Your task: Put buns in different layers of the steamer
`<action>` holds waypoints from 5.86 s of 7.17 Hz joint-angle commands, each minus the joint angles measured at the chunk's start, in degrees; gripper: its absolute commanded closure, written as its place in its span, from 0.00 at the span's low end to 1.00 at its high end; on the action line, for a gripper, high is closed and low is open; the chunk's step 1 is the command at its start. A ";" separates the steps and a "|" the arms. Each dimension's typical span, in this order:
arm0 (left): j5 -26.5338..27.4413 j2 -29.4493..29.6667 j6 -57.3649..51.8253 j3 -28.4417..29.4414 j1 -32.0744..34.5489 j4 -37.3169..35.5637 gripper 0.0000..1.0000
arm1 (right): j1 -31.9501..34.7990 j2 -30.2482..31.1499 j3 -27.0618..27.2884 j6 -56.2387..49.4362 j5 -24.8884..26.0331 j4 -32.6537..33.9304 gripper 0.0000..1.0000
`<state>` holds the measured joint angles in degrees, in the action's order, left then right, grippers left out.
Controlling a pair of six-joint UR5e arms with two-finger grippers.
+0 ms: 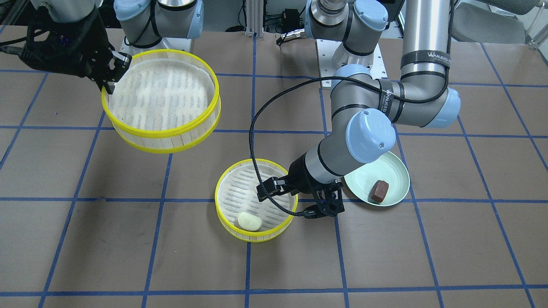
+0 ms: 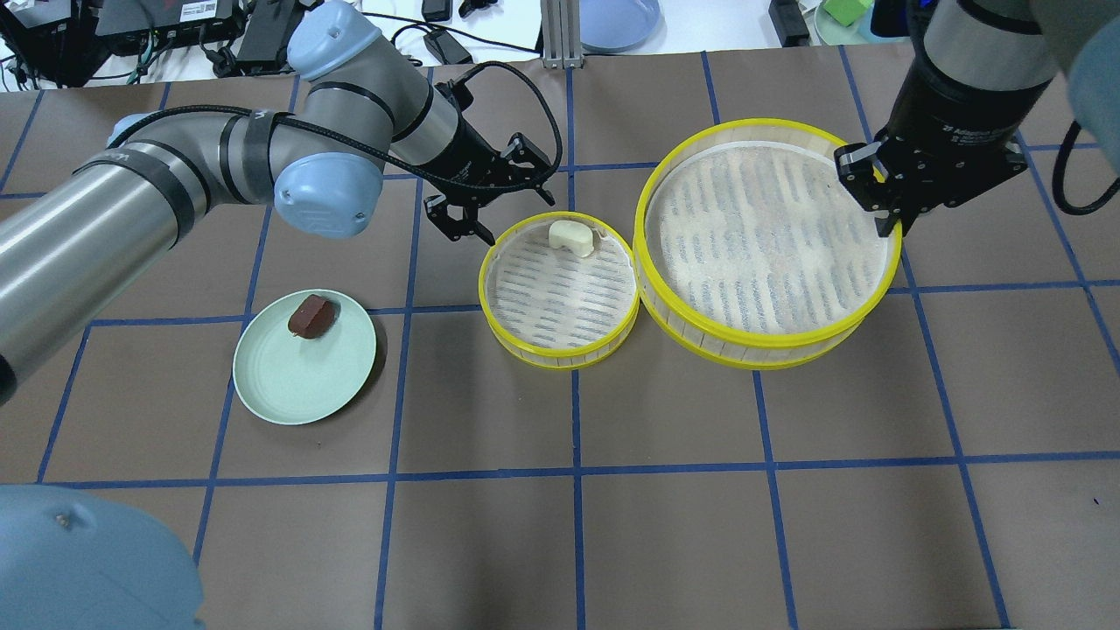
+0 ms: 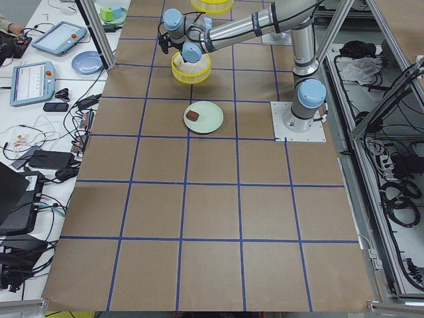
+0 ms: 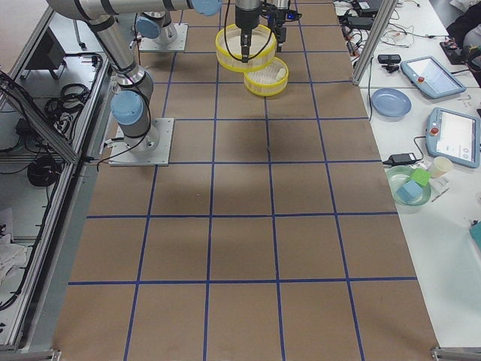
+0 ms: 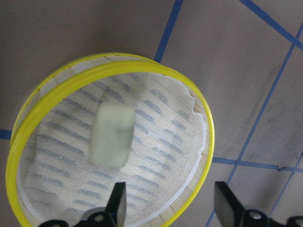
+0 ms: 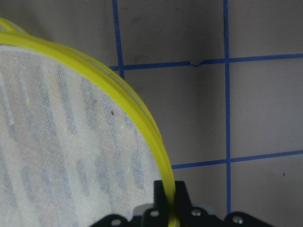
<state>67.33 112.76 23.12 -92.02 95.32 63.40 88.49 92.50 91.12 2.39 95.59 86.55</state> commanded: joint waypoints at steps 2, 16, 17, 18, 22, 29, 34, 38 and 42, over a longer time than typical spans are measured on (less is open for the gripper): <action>15.61 -2.54 -22.25 1.50 -10.64 6.63 0.00 | 9.53 -15.11 0.02 9.68 -0.58 14.90 1.00; 22.76 0.27 -60.22 -8.71 -18.41 7.27 1.00 | 17.33 -25.79 -0.86 15.81 -3.66 27.26 1.00; 22.41 -0.43 -59.78 -7.13 -18.50 7.88 1.00 | 17.33 -26.23 -0.86 15.29 -1.22 27.79 1.00; 22.23 -1.66 -59.60 -5.55 -18.59 8.32 1.00 | 17.33 -26.41 -0.60 14.93 1.15 27.70 1.00; 21.97 -6.67 -41.12 0.17 -17.28 17.00 1.00 | 17.33 -27.20 -0.07 15.72 -0.75 26.92 1.00; 2.31 -10.11 -5.58 1.94 -4.28 14.23 1.00 | 18.56 -25.62 0.28 14.75 0.20 27.00 1.00; -6.16 -7.13 -4.14 -2.02 -1.63 12.90 1.00 | 18.56 -25.62 1.59 13.87 2.58 27.18 0.97; -6.07 -6.24 -1.00 -1.93 0.48 10.62 0.01 | 17.16 -15.93 0.98 11.77 1.79 26.48 0.00; -5.98 -6.33 -0.09 -1.23 0.48 10.17 0.00 | 8.91 -3.22 -6.62 11.59 -4.45 5.72 0.00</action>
<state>61.34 106.44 22.96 -93.36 95.80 73.60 100.23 86.98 88.74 14.06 92.41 100.73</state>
